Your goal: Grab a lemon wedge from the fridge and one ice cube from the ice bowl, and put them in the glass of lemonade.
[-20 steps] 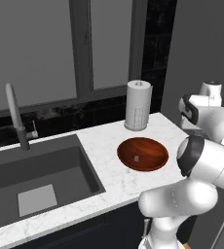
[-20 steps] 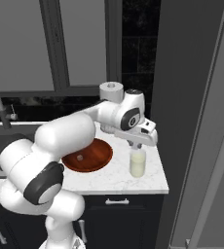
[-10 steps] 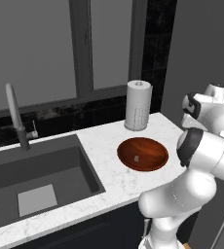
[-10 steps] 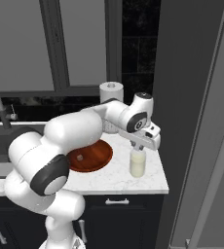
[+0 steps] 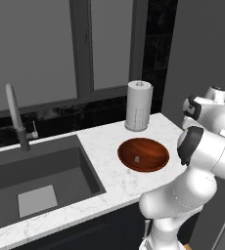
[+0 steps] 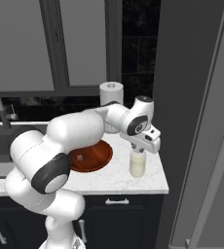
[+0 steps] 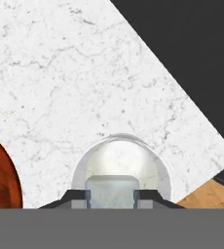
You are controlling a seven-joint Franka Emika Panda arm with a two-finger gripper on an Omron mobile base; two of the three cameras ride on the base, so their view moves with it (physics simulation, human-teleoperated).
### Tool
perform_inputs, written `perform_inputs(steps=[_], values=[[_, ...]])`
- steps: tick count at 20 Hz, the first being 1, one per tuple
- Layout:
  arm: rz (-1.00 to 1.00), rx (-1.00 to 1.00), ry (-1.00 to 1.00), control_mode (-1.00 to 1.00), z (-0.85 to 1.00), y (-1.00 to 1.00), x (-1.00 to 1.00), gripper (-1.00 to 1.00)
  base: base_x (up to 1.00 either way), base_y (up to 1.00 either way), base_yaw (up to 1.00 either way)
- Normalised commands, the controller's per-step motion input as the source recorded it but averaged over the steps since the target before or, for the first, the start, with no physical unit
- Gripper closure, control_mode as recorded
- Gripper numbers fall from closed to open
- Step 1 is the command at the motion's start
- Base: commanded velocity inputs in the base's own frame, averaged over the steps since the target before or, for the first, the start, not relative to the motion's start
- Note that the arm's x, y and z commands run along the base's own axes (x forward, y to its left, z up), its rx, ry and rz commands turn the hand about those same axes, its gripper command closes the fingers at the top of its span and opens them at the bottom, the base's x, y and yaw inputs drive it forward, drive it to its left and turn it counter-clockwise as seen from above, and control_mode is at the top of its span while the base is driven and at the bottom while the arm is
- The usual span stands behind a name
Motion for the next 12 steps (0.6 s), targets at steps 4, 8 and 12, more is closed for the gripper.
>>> perform_inputs(steps=[4,8,12], values=[[-0.04,0.0,0.0,-1.0,-0.01,0.0,0.08,1.0,0.0,0.0,0.0],[-0.05,0.01,-0.05,-1.0,0.0,0.0,-0.02,1.0,0.0,0.0,0.0],[-0.07,0.0,-0.13,-1.0,0.0,0.0,-0.19,1.0,0.0,0.0,0.0]])
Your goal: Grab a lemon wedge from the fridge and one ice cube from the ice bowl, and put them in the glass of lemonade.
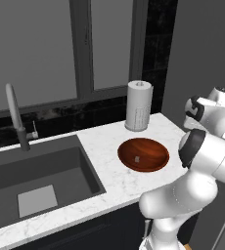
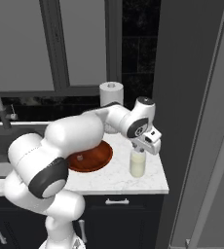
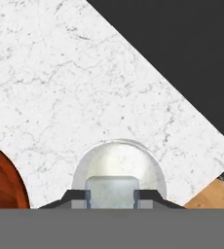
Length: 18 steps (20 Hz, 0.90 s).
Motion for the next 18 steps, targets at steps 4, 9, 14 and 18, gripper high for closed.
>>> perform_inputs(steps=[4,9,14,18], values=[[-0.07,0.0,-0.11,-1.0,0.0,0.0,-0.1,1.0,0.0,0.0,0.0],[-0.12,0.0,-0.07,-1.0,0.0,0.0,0.0,1.0,0.0,0.0,0.0],[-0.07,0.0,-0.02,-1.0,0.0,0.01,0.0,1.0,0.0,0.0,0.0],[0.0,0.0,0.0,-1.0,0.0,0.0,0.0,-1.0,0.0,0.0,0.0]])
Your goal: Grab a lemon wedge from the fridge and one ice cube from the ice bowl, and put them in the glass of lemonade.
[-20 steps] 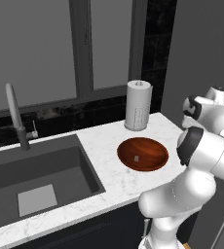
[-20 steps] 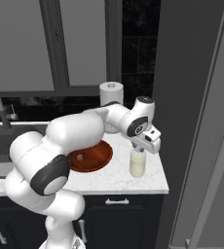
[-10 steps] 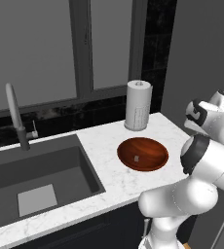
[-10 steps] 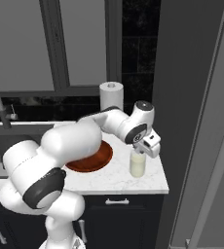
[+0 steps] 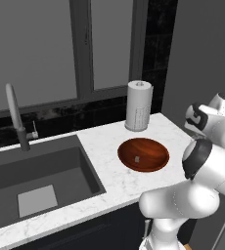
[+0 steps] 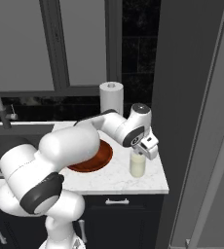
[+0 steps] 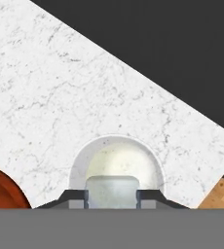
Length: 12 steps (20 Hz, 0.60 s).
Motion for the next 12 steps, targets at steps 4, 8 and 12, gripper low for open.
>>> perform_inputs(steps=[4,8,12], values=[[0.0,0.0,0.0,-1.0,0.0,0.0,0.0,-1.0,0.0,0.0,0.0],[0.0,0.0,0.01,-1.0,0.0,0.0,0.0,-1.0,0.0,0.0,0.0],[0.0,0.0,0.01,-1.0,0.0,0.0,0.0,-1.0,0.0,0.0,0.0]])
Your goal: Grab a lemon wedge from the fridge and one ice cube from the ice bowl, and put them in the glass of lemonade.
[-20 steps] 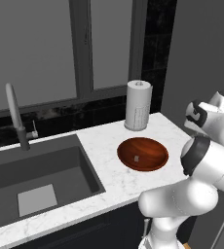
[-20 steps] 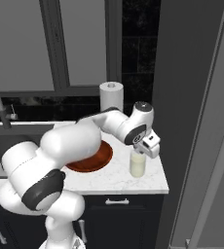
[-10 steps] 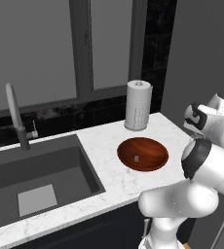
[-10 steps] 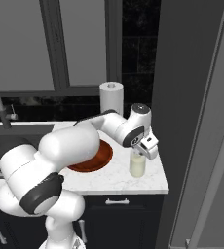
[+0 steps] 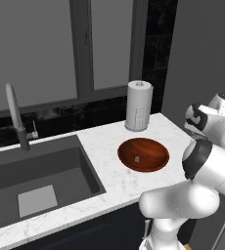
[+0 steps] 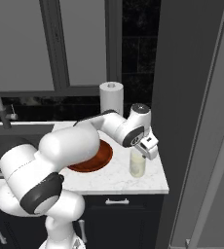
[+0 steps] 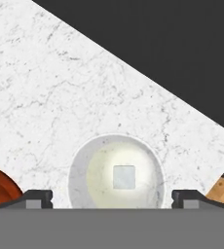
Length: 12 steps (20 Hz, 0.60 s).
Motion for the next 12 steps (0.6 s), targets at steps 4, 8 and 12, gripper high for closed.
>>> perform_inputs(steps=[4,8,12], values=[[0.0,0.0,-0.06,-1.0,0.08,0.07,-0.06,-1.0,0.0,0.0,0.0],[0.0,0.01,-0.09,-1.0,0.14,0.02,-0.16,-1.0,0.0,0.0,0.0],[0.04,0.0,-0.11,-1.0,0.16,0.1,-0.18,-1.0,0.0,0.0,0.0]])
